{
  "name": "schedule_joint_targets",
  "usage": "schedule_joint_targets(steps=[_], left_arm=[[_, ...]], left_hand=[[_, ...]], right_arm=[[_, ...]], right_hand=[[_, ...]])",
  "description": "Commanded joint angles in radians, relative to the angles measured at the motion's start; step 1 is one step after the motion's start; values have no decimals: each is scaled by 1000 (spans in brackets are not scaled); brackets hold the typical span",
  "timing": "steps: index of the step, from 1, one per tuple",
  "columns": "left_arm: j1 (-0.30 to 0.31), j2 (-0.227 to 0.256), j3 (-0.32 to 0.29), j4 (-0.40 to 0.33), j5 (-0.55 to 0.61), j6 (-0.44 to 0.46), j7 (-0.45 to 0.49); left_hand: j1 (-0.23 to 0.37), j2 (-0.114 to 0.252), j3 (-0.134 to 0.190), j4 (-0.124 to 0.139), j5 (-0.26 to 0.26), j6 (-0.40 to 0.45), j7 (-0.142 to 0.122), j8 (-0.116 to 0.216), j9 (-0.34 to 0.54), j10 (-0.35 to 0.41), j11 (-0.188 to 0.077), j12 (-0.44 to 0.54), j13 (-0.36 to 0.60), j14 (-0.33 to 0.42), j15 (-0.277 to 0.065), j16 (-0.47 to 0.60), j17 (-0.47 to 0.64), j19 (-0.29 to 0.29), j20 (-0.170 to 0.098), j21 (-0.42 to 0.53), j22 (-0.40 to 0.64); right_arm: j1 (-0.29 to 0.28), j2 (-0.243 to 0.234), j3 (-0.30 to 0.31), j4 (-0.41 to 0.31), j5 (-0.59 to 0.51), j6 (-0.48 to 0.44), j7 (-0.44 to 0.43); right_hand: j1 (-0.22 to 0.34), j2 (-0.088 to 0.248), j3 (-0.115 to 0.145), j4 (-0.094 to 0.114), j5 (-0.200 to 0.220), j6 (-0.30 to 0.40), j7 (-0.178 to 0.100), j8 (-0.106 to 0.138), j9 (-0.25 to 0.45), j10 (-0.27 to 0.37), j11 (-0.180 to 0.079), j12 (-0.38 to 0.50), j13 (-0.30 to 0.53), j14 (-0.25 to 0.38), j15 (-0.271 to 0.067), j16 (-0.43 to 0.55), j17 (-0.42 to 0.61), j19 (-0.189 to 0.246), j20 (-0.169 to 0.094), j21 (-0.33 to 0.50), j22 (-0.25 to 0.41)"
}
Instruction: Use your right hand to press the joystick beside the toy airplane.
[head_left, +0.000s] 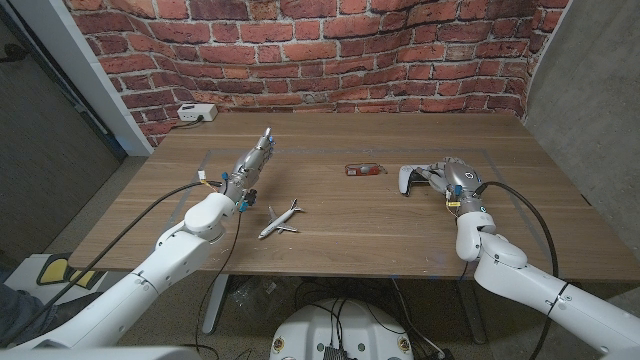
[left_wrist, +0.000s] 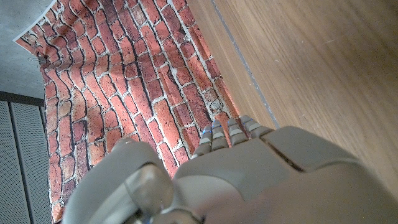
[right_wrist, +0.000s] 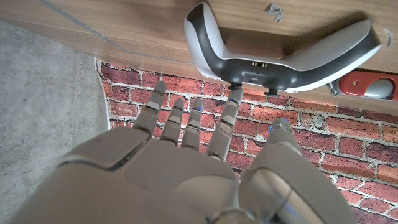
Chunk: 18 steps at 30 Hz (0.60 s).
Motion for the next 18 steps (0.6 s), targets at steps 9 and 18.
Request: schedule_joint_targets(steps=[9,18], left_arm=[[0,-1,-4,11,-4,-18,-10],[1,1,-7,14,-7,-21,-14]], left_hand=[[11,-1,-5,-1,-3,4,-1,-3,2,2,-3,-1,5,-6,-4,-2,5,-4,8,6,2],[12,-1,-7,-1,-3,4,-1,-3,2,2,-4,-1,5,-6,-5,-2,5,-4,7,6,2]], right_arm=[[0,-1,9,-17,-25,0,-21],[-2,1,10,-27,-36,-8,-24]], right_hand=[[7,-6,6,5,2,-13,0,-10,2,9,-7,1,2,11,-2,-1,2,11,-1,-1,2],[7,-6,6,5,2,-16,-2,-14,2,12,-7,1,2,14,-3,-1,2,12,-1,-3,2]])
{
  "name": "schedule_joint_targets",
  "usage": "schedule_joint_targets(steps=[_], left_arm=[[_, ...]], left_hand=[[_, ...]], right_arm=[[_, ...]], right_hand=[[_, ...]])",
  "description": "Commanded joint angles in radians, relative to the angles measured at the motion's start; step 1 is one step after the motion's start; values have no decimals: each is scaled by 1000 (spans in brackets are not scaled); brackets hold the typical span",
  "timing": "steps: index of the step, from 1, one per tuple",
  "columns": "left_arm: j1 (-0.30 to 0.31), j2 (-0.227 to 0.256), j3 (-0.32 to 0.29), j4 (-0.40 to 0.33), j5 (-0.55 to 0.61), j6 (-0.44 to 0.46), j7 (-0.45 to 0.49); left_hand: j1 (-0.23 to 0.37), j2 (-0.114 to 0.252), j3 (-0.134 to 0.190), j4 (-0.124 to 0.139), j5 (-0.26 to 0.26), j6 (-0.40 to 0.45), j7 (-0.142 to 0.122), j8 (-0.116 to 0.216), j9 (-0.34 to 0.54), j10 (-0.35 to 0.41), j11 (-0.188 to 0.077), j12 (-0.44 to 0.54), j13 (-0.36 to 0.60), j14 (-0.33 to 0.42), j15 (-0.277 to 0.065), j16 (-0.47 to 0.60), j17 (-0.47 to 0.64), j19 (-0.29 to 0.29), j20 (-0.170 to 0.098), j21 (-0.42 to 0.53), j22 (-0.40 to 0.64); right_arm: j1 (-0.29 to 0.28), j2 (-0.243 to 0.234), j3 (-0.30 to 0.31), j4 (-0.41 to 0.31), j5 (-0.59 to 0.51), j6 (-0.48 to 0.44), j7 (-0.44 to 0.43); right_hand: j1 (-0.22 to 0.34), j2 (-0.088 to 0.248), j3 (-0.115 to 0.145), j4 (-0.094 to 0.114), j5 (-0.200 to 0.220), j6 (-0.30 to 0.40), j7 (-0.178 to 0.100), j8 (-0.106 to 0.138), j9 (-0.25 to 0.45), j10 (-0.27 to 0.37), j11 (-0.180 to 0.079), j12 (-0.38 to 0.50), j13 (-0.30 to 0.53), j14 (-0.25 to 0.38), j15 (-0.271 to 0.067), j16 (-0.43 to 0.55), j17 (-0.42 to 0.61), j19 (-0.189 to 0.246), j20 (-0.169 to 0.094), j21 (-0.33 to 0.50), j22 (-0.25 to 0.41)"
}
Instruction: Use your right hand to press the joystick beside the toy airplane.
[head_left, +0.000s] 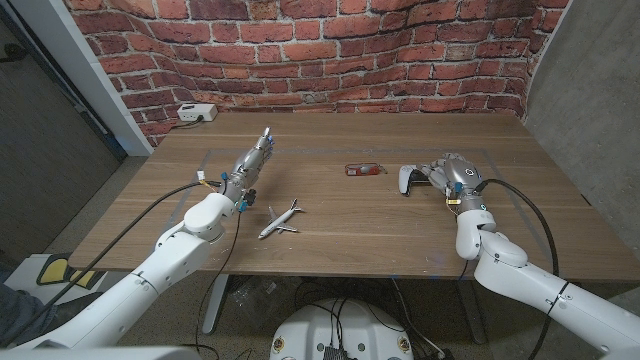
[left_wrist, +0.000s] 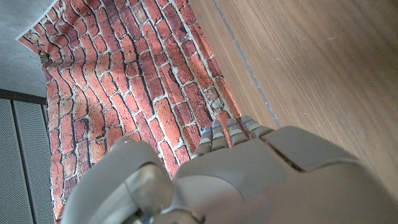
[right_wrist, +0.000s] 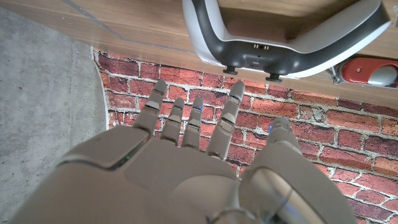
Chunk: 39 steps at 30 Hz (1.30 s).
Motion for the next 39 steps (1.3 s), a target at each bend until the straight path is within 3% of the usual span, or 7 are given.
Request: schedule_joint_targets(steps=[1,15,19,23,29,32,39], left_arm=[[1,2,-4,6,-5,-9,-10],[10,15,-15,-1,-8,-20,-18],[7,19,-14,1,-9,-18,-28],[-3,19,-11,7,-14,-11,-37],[-22,25,-4,11,-13,2,-54],[-34,21,2,23,-11,-2,-62],[-48,10,7,38,-16,-9,-73]], left_hand=[[-1,7,-7,-1,-3,4,-1,-3,2,2,-3,-1,5,-6,-4,-2,5,-4,8,6,2],[0,7,-9,-1,-4,4,0,-3,2,2,-5,-1,5,-6,-4,-2,5,-5,8,6,2],[0,7,-9,-1,-4,4,0,-3,2,2,-5,-1,5,-6,-4,-2,5,-5,7,6,2],[0,8,-9,-1,-4,4,-1,-3,2,2,-5,-1,5,-5,-4,-2,5,-5,8,6,2],[0,8,-10,-1,-4,4,-2,-3,2,2,-4,-1,5,-4,-4,-1,5,-5,9,6,2],[1,8,-10,-1,-4,4,-2,-3,2,2,-4,-1,5,-4,-5,-1,5,-5,9,6,2],[1,9,-11,-1,-4,4,-2,-3,2,2,-3,-1,5,-3,-4,-1,5,-4,8,7,2]], right_arm=[[-2,2,4,-16,-16,-10,-8],[-12,13,4,-34,-37,-27,-24],[-12,15,0,-39,-44,-37,-21],[-18,17,7,-56,-42,-44,-18],[-39,17,35,-98,-30,-33,-36],[-58,18,68,-115,7,11,-48],[-65,28,105,-120,47,96,-71]], right_hand=[[8,-6,6,5,2,-5,1,-4,3,7,-1,1,2,8,2,-1,2,11,-2,-3,2],[7,-8,6,7,2,-19,-9,-16,3,6,-4,-3,3,9,3,-4,3,7,-3,-10,2],[5,-9,6,10,1,-73,-11,-41,4,5,-6,-8,3,7,5,-6,4,0,-5,-17,3],[0,-16,2,13,0,-186,16,-69,6,-10,-1,-21,4,-1,10,-10,6,-7,-6,-27,4],[-8,-19,0,18,0,-349,57,-75,10,-19,11,-32,6,-13,15,-12,7,-25,-11,-39,5],[-9,-20,-1,19,0,-385,68,-74,10,-23,16,-36,6,-14,15,-12,7,-25,-14,-40,5],[-3,-16,3,17,1,-389,107,-53,12,-64,56,-54,8,-14,20,-12,5,31,-29,-23,4]])
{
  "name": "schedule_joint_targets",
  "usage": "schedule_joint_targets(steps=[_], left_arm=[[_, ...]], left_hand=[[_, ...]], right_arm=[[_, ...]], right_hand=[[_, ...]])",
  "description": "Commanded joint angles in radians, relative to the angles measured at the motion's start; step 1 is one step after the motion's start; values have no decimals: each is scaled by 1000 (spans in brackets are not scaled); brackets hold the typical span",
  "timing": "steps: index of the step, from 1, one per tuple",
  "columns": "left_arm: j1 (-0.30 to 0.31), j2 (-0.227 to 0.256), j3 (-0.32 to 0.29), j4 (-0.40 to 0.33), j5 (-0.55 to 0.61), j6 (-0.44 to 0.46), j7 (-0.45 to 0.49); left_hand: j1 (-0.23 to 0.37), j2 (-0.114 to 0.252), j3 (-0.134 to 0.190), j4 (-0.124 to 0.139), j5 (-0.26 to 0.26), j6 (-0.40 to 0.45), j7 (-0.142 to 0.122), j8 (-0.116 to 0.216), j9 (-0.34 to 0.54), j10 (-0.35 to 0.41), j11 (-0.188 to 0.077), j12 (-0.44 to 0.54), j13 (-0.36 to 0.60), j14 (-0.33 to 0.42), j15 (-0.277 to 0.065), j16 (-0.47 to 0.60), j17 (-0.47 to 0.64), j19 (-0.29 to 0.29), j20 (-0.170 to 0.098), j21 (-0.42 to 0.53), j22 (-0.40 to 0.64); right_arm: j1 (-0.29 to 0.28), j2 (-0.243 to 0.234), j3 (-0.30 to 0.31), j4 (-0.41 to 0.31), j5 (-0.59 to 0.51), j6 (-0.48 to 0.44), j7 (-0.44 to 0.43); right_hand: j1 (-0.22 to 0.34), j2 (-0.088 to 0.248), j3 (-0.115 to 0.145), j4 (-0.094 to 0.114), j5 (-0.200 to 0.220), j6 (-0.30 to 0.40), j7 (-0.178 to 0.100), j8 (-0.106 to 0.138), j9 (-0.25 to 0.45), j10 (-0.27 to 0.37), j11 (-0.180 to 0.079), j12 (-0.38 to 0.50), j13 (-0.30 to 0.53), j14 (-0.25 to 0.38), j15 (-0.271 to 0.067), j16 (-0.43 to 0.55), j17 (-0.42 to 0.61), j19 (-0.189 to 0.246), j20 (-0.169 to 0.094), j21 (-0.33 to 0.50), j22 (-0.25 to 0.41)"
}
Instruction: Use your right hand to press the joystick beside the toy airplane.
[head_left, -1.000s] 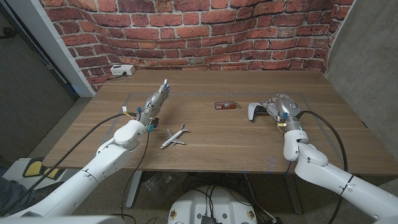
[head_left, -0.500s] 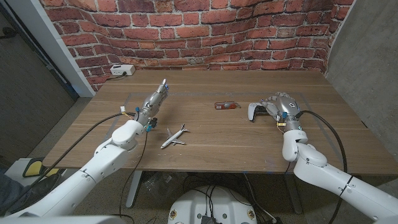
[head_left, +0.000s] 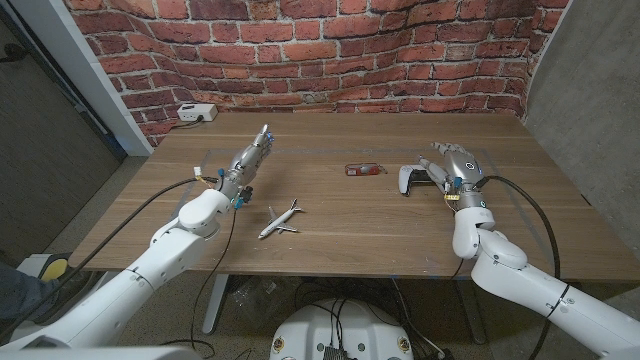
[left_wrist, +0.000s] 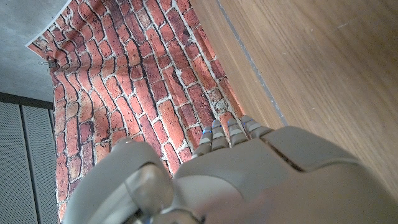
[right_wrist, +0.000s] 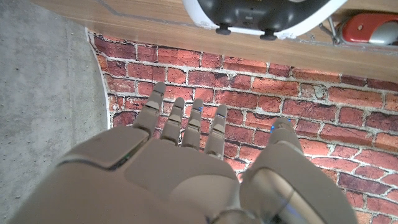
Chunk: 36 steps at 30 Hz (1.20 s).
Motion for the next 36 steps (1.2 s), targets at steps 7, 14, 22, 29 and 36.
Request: schedule_joint_targets(steps=[7,14,22,29,36], left_arm=[[-33,-13,13,32,-4,-2,-17],[-26,-14,10,19,-3,-9,-10],[-26,-16,8,17,8,-22,-2],[-24,-24,11,24,4,-28,-5],[-21,-24,8,21,6,-30,2]], left_hand=[[12,-1,-6,-1,-4,5,-1,-3,2,3,-5,-1,5,-3,-4,-1,5,0,4,7,2],[12,-1,-7,-1,-4,6,-2,-2,2,5,-3,0,5,0,-4,0,5,0,4,7,2],[13,0,-8,-1,-4,7,-3,-2,2,7,-1,0,5,2,-5,0,5,1,3,7,2],[13,0,-9,-1,-5,7,-3,-2,2,7,-2,0,5,2,-4,0,5,1,3,8,2],[13,0,-10,-1,-5,8,-3,-2,2,7,-4,0,5,3,-5,1,5,1,3,8,2]], right_arm=[[-25,40,102,-9,159,238,-44],[-29,44,148,13,264,374,-4],[-33,70,190,60,383,535,33],[-25,106,214,131,515,694,99],[-10,129,218,177,591,777,155]], right_hand=[[4,1,5,3,0,18,24,19,7,4,22,2,5,2,1,1,1,23,-15,5,3],[-2,1,2,7,-1,-16,34,12,9,12,17,4,6,5,2,2,2,42,-50,8,3],[-3,1,2,8,-2,-27,50,13,9,5,32,0,6,12,0,4,1,92,-44,23,2],[-11,4,-1,13,-5,-29,54,17,9,16,42,3,6,22,2,6,2,76,-94,11,2],[-19,5,-4,18,-7,-32,60,17,9,24,42,6,6,30,4,9,3,76,-100,10,2]])
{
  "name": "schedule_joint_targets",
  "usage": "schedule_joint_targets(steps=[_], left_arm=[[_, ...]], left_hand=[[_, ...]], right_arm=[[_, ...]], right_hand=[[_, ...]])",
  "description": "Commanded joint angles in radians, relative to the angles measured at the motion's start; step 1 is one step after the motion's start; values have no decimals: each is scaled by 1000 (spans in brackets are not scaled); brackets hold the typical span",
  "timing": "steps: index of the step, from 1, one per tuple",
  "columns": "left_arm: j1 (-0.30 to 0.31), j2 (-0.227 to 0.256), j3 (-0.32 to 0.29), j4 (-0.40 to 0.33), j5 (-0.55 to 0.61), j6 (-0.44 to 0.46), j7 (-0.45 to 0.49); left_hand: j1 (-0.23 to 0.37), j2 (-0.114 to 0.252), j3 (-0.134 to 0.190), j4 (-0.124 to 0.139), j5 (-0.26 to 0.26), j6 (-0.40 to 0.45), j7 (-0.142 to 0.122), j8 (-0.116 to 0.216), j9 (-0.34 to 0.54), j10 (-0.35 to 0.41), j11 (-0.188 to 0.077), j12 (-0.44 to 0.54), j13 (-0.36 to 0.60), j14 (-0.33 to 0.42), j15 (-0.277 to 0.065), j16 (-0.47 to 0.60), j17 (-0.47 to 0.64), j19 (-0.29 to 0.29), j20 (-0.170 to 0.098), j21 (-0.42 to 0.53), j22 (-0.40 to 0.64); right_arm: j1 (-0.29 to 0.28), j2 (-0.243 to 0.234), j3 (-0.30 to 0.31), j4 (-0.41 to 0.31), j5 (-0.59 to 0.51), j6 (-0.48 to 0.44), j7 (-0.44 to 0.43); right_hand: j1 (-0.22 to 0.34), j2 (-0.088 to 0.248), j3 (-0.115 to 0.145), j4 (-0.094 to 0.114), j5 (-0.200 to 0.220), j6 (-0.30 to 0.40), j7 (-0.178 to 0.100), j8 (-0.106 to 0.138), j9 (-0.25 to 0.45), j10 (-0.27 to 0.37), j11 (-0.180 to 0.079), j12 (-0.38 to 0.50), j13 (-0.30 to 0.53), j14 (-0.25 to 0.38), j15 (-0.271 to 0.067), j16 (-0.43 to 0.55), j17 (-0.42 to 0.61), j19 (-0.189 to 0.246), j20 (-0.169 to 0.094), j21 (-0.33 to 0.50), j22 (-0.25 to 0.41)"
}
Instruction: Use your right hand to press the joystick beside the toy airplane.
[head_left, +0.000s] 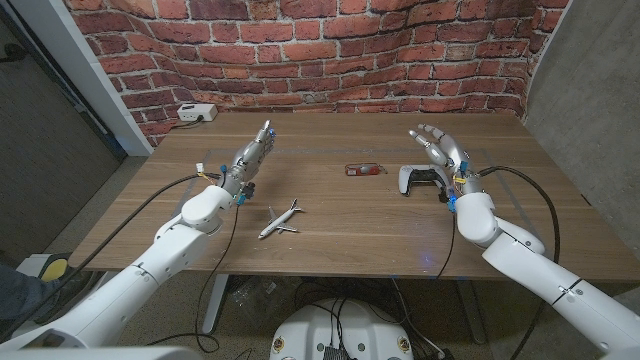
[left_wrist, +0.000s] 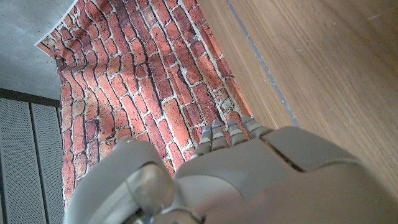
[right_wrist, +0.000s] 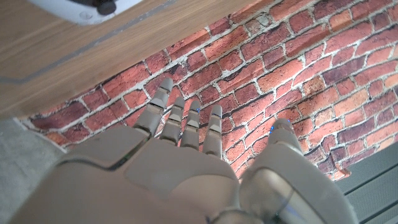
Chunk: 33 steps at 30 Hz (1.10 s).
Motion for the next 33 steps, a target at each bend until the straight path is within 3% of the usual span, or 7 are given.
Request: schedule_joint_targets(steps=[1,12,16,33], left_arm=[[4,-6,-2,1,2,-9,6],[-1,-18,7,14,-5,-15,-6],[-1,-23,7,18,-10,-17,-6],[-2,-9,3,10,-12,-14,-17]], left_hand=[[2,-10,-10,-1,-5,4,1,-2,2,7,-3,0,5,3,-5,1,5,1,3,8,2],[3,-10,-12,-1,-5,4,0,-2,2,9,-3,1,5,3,-5,0,5,1,3,8,2],[3,-10,-13,-1,-5,4,0,-2,2,9,-3,1,5,4,-5,0,5,1,3,8,2],[3,-10,-14,-1,-5,5,0,-2,2,8,-4,0,5,5,-6,0,5,1,3,7,2]], right_arm=[[21,37,21,83,157,203,94],[63,77,15,182,277,314,192],[83,114,11,238,334,376,226],[135,142,5,321,480,430,353]], right_hand=[[-12,-3,-2,8,-3,-3,7,5,5,19,6,9,2,14,2,10,2,4,-5,-1,2],[-22,-9,-9,12,-5,-8,13,4,4,32,7,13,1,23,-4,11,2,10,-18,-2,2],[-29,-13,-14,14,-5,-6,17,6,4,34,12,12,1,29,-4,12,2,21,-39,1,3],[-46,-17,-23,21,-5,-9,25,7,3,44,26,13,1,35,1,10,2,18,-64,-4,4]])
